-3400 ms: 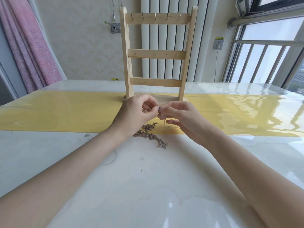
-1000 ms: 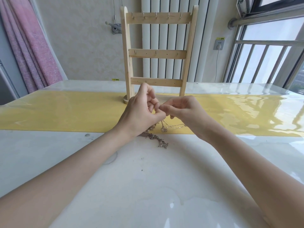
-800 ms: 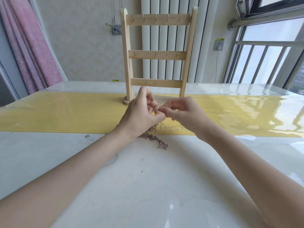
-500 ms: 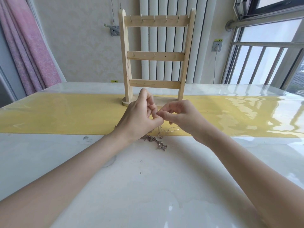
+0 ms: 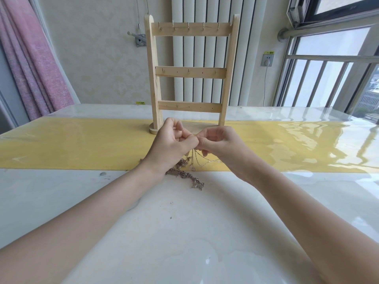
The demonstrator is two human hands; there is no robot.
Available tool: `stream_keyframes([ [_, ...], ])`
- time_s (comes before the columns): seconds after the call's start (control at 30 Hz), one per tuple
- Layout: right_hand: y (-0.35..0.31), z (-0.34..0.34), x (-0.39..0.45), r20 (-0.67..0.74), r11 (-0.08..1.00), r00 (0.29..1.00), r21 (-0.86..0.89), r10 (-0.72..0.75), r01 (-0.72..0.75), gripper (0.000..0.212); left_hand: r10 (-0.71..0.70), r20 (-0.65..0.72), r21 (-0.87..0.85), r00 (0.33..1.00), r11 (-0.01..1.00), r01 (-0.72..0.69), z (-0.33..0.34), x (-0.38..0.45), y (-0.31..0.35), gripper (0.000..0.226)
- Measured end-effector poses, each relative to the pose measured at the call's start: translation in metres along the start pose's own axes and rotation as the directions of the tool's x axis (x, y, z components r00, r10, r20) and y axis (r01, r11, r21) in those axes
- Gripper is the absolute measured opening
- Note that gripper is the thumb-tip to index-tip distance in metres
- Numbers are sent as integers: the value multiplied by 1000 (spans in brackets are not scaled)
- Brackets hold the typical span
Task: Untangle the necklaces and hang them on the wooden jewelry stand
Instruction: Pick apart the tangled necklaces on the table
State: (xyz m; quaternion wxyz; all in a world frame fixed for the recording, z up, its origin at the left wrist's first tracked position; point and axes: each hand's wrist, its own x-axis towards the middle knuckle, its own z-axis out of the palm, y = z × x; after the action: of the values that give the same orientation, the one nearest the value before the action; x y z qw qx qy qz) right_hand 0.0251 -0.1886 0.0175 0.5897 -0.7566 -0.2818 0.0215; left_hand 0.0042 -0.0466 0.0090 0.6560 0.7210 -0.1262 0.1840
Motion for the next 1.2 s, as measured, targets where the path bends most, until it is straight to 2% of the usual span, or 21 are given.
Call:
stream_keyframes([
  [0.27, -2, 7, -2, -37, 998, 999, 57, -35, 37, 26, -92, -10, -130, 996, 987, 90, 2, -1, 2, 33],
  [0.37, -1, 12, -3, -80, 997, 994, -21, -80, 79, 27, -177, -29, -172, 984, 970, 169, 2, 1, -1, 38],
  [0.5, 2, 19, -2, -87, 978, 985, -155, -152, 137, 27, -254, -17, -305, 967, 922, 237, -1, 4, 0, 25],
  [0.63, 0, 10, -1, -126, 981, 975, -86, -184, 175, 15, -268, -27, -357, 963, 902, 241, -3, 8, 2, 22],
  [0.77, -1, 7, -1, -160, 976, 977, 142, -141, 164, 17, -270, -16, -370, 963, 896, 245, -3, 8, 0, 18],
  [0.9, -2, 10, 0, -124, 978, 987, 173, -99, 120, 23, -262, -11, -308, 965, 919, 246, -1, 4, 3, 29],
  [1.0, -2, 11, 0, -116, 982, 989, 151, -95, 113, 23, -206, -46, -125, 977, 972, 199, 0, 2, 5, 30],
  [1.1, -2, 13, 0, -130, 987, 982, 56, -140, 148, 25, -128, -71, 20, 989, 991, 130, 0, 1, 7, 27],
  [1.2, -1, 13, 2, -130, 977, 969, -71, -208, 200, 29, -158, -87, 9, 984, 987, 160, 1, 1, 6, 30],
])
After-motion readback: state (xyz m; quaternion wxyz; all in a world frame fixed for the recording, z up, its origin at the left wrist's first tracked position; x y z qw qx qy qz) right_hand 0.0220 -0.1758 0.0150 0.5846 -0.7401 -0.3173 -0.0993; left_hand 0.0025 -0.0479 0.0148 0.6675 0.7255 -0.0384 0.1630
